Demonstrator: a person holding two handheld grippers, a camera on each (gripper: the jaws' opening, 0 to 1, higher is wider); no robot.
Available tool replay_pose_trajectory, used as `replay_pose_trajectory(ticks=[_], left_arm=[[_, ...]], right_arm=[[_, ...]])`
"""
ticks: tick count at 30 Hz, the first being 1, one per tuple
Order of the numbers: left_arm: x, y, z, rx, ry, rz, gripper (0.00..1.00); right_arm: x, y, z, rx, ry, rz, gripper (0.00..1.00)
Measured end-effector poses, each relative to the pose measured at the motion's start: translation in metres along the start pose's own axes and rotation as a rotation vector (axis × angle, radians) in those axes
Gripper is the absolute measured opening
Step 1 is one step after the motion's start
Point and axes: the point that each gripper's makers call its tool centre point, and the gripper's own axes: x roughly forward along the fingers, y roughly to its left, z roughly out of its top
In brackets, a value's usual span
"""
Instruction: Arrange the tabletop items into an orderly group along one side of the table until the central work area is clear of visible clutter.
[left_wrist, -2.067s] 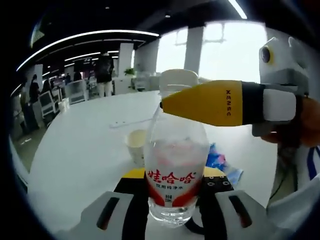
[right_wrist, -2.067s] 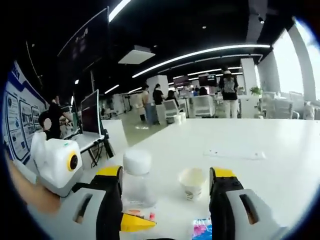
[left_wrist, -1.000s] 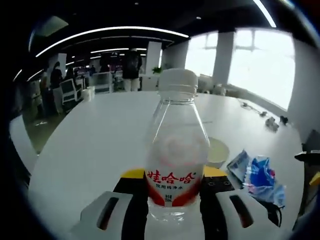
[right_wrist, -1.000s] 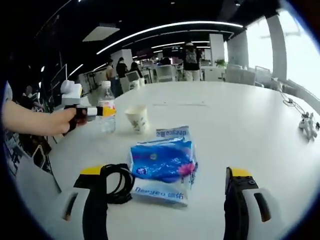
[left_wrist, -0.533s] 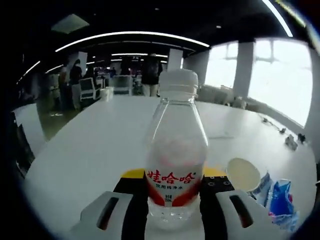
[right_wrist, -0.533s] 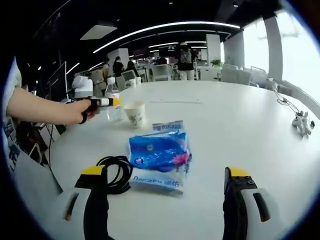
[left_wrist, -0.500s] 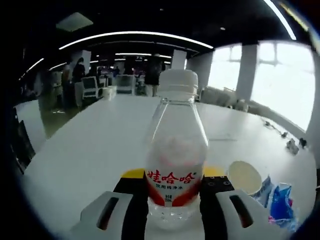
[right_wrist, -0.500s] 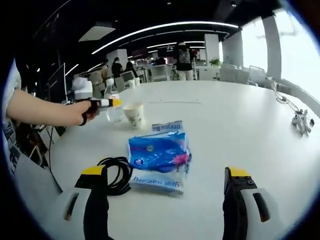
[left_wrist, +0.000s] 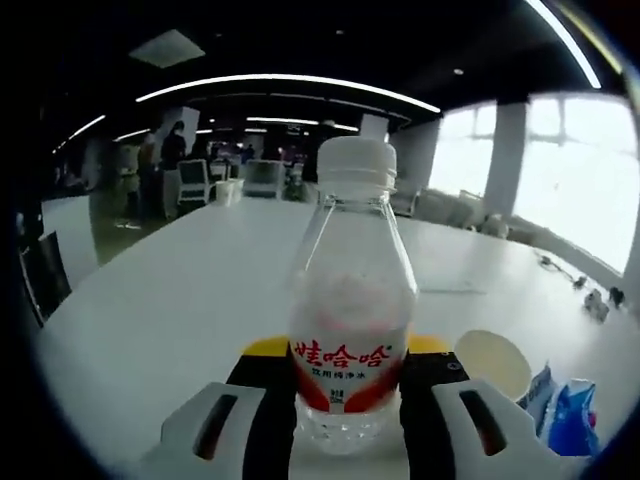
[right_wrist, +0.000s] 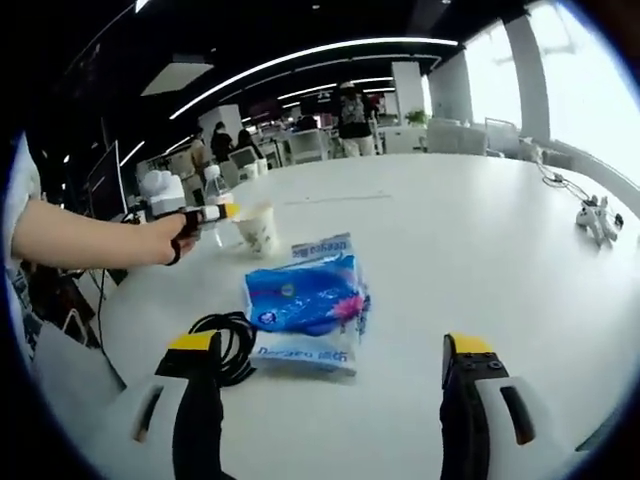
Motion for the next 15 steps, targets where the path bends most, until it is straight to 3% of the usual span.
replay_pose_trajectory(ticks=[15], left_arm=[[-0.013,-0.006,-0.005,0.026,0.003,0.013,0.36]], right_arm=[[0.004,0.010,0.002,0.001,-0.003,0.031,0.88]])
